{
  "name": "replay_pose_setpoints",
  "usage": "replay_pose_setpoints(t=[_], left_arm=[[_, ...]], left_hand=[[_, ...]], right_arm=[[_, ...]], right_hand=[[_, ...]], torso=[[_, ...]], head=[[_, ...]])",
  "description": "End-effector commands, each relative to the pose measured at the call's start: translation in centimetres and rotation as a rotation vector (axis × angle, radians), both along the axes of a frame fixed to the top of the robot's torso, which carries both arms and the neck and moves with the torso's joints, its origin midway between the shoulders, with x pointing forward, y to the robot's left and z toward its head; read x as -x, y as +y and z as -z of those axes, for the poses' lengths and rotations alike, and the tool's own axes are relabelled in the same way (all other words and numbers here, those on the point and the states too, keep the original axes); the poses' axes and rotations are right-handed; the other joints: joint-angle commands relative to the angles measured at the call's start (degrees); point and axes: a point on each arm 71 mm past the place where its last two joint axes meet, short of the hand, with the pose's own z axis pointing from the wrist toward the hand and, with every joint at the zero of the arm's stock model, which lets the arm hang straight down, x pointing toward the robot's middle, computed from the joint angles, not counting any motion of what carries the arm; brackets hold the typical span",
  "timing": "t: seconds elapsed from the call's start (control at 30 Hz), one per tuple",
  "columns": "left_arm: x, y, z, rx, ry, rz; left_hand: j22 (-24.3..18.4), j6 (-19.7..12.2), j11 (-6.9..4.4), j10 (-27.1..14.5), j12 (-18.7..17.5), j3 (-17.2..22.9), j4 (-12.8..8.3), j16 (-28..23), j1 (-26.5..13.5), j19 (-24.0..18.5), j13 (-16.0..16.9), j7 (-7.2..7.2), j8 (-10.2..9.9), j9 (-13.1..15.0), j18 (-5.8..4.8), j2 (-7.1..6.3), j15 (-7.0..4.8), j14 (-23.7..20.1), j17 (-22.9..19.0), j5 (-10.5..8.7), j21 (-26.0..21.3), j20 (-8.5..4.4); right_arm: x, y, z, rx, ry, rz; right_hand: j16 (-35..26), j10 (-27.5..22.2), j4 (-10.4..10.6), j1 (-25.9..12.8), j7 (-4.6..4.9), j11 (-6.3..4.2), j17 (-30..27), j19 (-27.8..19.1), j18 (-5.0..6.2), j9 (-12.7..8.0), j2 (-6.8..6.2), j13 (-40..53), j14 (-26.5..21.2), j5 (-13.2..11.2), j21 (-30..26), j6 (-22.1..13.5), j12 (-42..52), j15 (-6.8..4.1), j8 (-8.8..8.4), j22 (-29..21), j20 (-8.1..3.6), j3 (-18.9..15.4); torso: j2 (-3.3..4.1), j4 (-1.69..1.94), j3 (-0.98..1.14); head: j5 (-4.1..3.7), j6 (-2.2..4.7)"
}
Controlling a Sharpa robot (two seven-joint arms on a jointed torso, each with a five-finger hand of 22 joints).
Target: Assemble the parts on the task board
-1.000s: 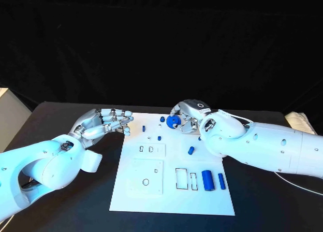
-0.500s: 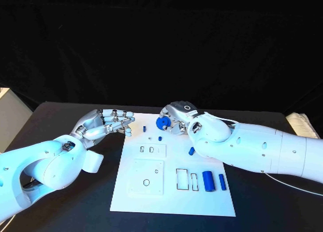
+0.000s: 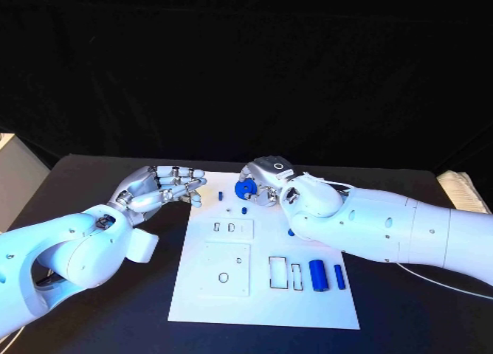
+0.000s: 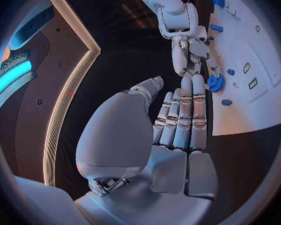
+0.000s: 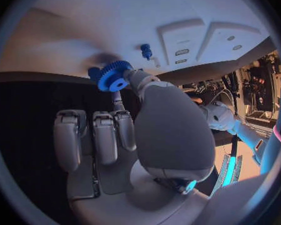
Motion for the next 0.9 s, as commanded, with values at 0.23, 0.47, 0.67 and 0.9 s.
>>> replay_pose_setpoints(t=[0.23, 0.47, 0.67, 0.9], left_arm=[[0.09, -0.36, -0.14, 0.006, -0.007, 0.025], [0.08, -0.36, -0.13, 0.005, -0.007, 0.025], [0.08, -0.34, -0.13, 0.005, -0.006, 0.024], [0.07, -0.3, -0.13, 0.004, -0.006, 0.024]], left_hand=[[0.2, -0.5, -0.01, -0.4, 0.1, 0.4, 0.0, 0.4, -0.3, -0.5, 0.1, 1.31, -0.2, 0.0, 0.22, -0.1, -0.07, -0.4, 0.1, -0.11, 0.4, 0.26], [0.2, -0.5, -0.01, -0.4, 0.1, 0.4, 0.0, 0.4, -0.3, -0.5, 0.1, 1.31, -0.2, 0.0, 0.22, -0.1, -0.07, -0.4, 0.1, -0.11, 0.4, 0.26], [0.2, -0.5, 0.0, -0.5, 0.2, 0.4, 0.1, 0.4, -0.3, -0.6, 0.1, 1.32, -0.2, 0.1, 0.22, -0.1, -0.06, -0.4, 0.1, -0.11, 0.4, 0.27], [0.2, -0.5, 0.0, -0.5, 0.2, 0.4, 0.1, 0.4, -0.3, -0.6, 0.1, 1.32, -0.2, 0.1, 0.22, -0.1, -0.06, -0.4, 0.1, -0.11, 0.4, 0.27]], right_arm=[[-0.39, 0.48, 0.53, 0.034, 0.001, -0.013], [-0.59, 0.51, 0.92, 0.037, 0.012, -0.008], [-0.83, 0.37, 1.11, 0.039, 0.022, -0.001], [-1.01, 0.13, 1.19, 0.016, 0.035, 0.0]], right_hand=[[0.3, 2.5, -0.1, -0.5, -0.52, -0.39, 11.7, 3.9, -0.43, 1.0, 0.19, 10.6, 5.2, -0.3, 0.4, 0.5, 0.2, -0.43, 1.19, 10.4, -0.42, 0.4], [0.3, 2.5, -0.1, -0.5, -0.52, -0.38, 11.7, 3.9, -0.44, 1.0, 0.2, 10.5, 5.2, -0.3, 0.4, 0.5, 0.1, -0.43, 1.19, 10.5, -0.43, 0.5], [0.3, 2.4, -0.2, -0.9, -0.43, -0.3, 11.6, 3.9, -0.41, 1.0, 0.11, 10.4, 5.2, -0.8, 0.3, 0.3, -0.1, -0.38, 1.11, 10.4, -0.41, 0.6], [0.3, 1.2, 0.7, -4.5, 0.74, 0.78, 11.6, 3.7, -0.37, 0.0, -0.68, 9.2, 5.2, -8.9, 0.1, -3.9, -1.8, 0.66, -1.34, 10.2, 0.43, -1.1]], torso=[[0.0, 0.03, 0.01], [-0.03, -0.06, 0.01], [-0.07, 0.0, 0.03], [-0.03, -0.09, 0.04]], head=[[0.07, -0.13], [0.12, -0.19], [-0.02, -0.2], [0.07, -0.08]])
